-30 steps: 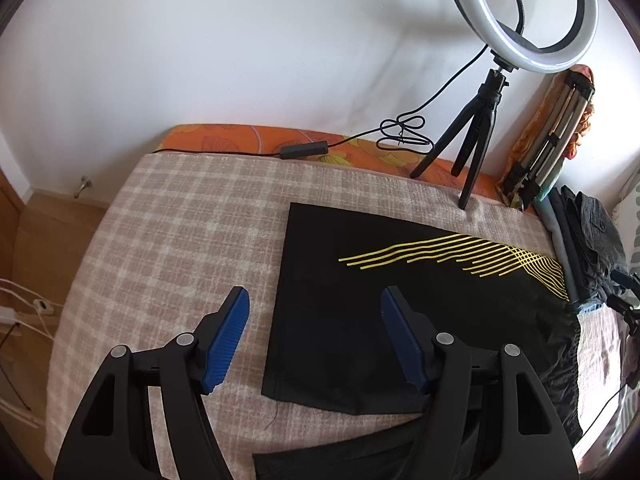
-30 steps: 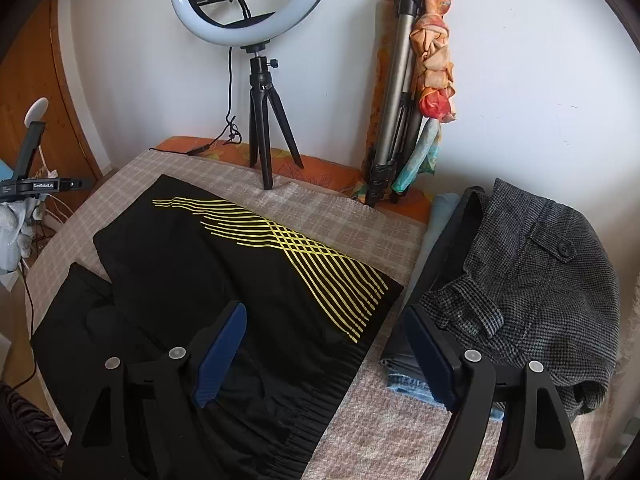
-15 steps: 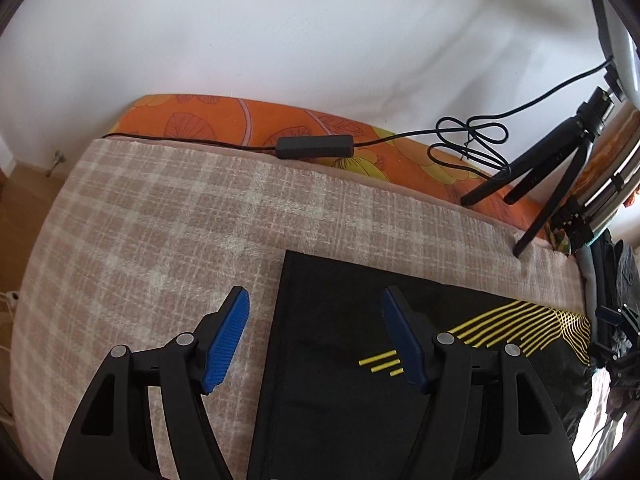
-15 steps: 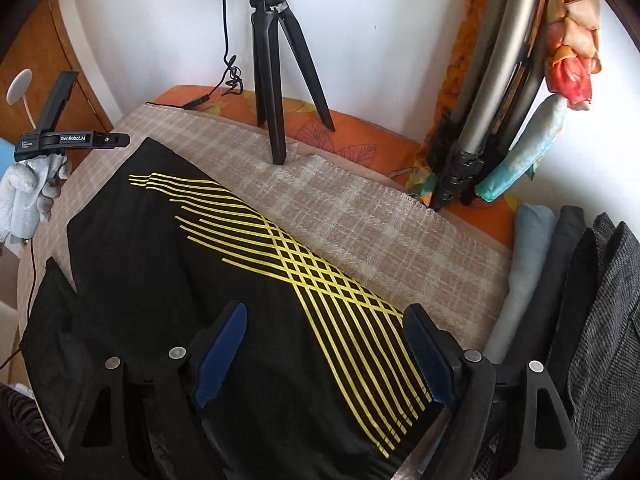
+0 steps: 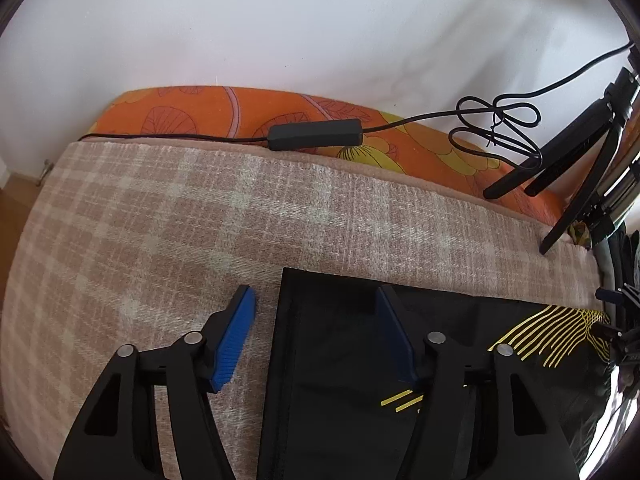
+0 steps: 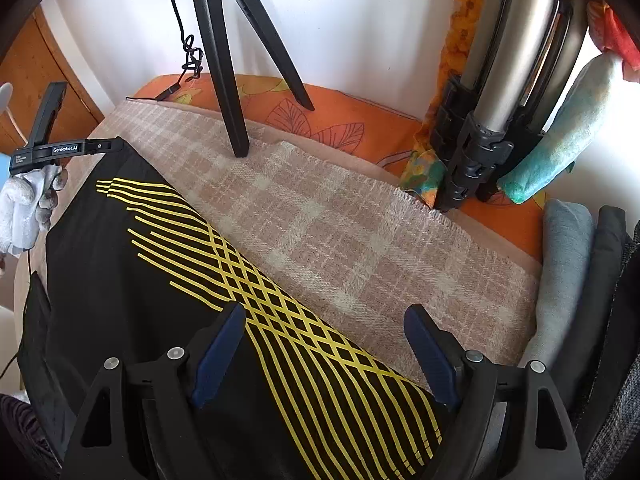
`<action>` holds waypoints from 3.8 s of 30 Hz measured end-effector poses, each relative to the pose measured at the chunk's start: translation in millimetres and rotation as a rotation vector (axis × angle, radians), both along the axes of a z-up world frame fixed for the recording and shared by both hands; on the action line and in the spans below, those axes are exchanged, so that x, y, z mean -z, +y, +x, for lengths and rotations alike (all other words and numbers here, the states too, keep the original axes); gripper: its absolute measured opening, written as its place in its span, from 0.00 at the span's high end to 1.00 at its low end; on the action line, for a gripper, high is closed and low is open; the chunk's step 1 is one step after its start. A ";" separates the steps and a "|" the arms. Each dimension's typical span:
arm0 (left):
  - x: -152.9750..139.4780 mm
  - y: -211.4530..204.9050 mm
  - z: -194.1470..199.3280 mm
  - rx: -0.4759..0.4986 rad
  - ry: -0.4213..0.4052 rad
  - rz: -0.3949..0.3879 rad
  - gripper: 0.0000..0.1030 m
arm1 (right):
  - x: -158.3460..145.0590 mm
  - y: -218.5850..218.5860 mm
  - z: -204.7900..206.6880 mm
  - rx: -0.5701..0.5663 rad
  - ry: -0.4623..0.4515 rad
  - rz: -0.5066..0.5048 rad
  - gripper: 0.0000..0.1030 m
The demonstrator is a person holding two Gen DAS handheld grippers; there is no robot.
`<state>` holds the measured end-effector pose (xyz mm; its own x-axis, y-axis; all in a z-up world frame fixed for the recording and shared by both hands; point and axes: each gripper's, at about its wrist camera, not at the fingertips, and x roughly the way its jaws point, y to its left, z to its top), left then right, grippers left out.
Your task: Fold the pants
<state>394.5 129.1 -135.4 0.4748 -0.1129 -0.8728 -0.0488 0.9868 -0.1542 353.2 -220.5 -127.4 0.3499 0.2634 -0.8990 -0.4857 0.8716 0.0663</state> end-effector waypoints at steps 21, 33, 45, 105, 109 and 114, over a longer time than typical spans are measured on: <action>-23.9 0.4 -29.6 0.036 -0.110 -0.018 0.96 | -8.5 32.2 -31.5 -0.042 -0.082 -0.002 0.99; -67.3 10.9 -75.0 0.044 -0.211 -0.037 0.97 | -65.8 26.0 -77.5 -0.065 -0.172 0.027 0.99; -107.2 20.7 -159.3 0.048 -0.285 -0.073 0.97 | -108.6 25.3 -143.9 -0.076 -0.213 0.077 0.99; -54.5 34.5 -405.3 0.073 -0.144 -0.022 0.84 | -9.9 7.0 -387.0 -0.216 -0.114 -0.011 0.62; -43.8 -3.0 -386.2 0.157 -0.132 -0.026 0.84 | -36.3 -24.4 -373.2 -0.071 -0.133 0.179 0.52; -23.2 -62.5 -369.5 0.293 -0.102 0.009 0.84 | -46.5 -74.0 -339.7 0.212 -0.144 0.288 0.47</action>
